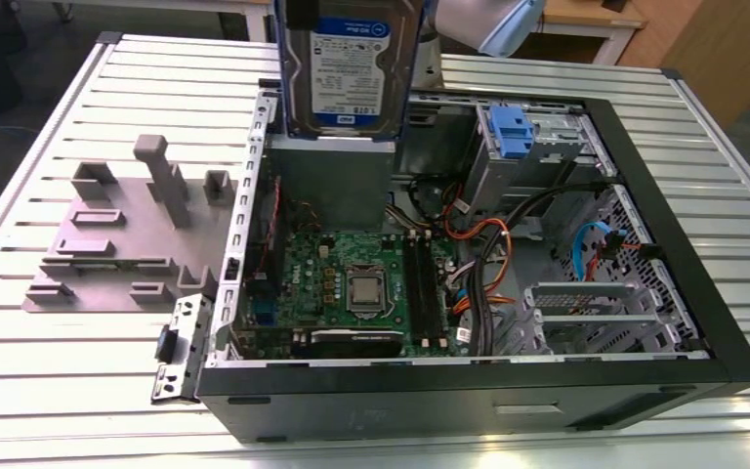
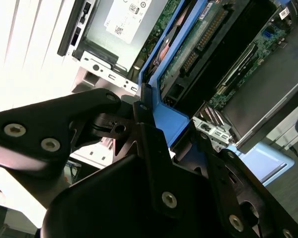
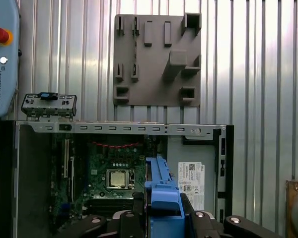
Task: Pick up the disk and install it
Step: 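Pick up the disk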
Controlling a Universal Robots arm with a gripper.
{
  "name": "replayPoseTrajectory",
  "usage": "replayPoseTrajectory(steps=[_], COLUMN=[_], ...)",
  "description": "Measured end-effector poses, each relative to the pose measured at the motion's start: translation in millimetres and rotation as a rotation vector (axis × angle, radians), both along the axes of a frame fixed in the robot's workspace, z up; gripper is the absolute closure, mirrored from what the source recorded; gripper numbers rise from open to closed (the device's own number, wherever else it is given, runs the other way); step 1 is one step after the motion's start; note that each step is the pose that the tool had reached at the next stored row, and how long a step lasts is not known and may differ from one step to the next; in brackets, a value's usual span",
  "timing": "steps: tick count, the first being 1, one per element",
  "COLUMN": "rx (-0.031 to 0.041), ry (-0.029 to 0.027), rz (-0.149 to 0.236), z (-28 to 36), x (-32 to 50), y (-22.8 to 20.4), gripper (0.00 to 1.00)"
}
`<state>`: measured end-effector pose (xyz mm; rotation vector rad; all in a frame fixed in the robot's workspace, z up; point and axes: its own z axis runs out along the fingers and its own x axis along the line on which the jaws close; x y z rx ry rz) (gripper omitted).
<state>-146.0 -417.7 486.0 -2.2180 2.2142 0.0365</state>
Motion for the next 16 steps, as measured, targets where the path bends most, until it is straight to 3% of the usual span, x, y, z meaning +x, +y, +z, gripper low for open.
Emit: replayPoseTrajectory(steps=[16], rx=[0.0000], ry=[-0.0055], rz=[-0.009], z=[-1.5], x=[14.4], y=[-2.7], gripper=[0.64])
